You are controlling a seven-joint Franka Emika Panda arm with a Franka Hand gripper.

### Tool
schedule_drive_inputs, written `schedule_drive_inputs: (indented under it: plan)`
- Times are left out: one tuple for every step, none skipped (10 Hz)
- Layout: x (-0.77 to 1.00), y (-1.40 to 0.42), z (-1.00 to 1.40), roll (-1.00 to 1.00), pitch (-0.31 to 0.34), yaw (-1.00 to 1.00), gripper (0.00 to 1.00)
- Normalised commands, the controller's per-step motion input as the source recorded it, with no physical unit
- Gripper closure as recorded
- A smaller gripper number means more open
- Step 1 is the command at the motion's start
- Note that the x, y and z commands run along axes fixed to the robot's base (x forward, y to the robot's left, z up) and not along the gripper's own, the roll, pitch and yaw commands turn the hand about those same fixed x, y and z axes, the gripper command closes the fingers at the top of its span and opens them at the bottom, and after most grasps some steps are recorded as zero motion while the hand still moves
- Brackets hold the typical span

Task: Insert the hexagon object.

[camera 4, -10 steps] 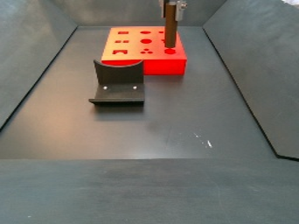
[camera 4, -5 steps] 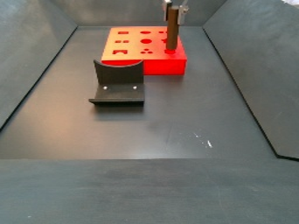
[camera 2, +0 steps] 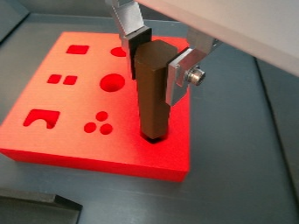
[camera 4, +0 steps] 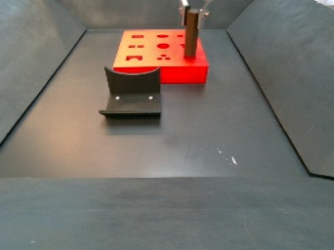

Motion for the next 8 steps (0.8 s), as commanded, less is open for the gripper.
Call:
schedule_drive_inputs:
  plan:
    - [0.0,0.02,-0.21,-0.01,-0.083,0.0,1.0]
    - [-0.14,0.11,-0.21,-0.01,-0.087,0.0,1.0]
    - [-0.35,0.03,-0.19,0.0,-0.059,-0.09,1.0]
    - [-0.21,0.0,-0.11,-0.01,-0.046,-0.01,1.0]
    - [-0.15,-0.05,-0.12,0.0,-0.034,0.0,1.0]
    - [0.0,-0.15,-0.11,0.04,0.0,0.01,1.0]
    - [0.0,-0.06,0.0,0.05,0.0,0.02,1.0]
    - [0.07,-0.01,0.0,0.0,0.003,0.0,1.0]
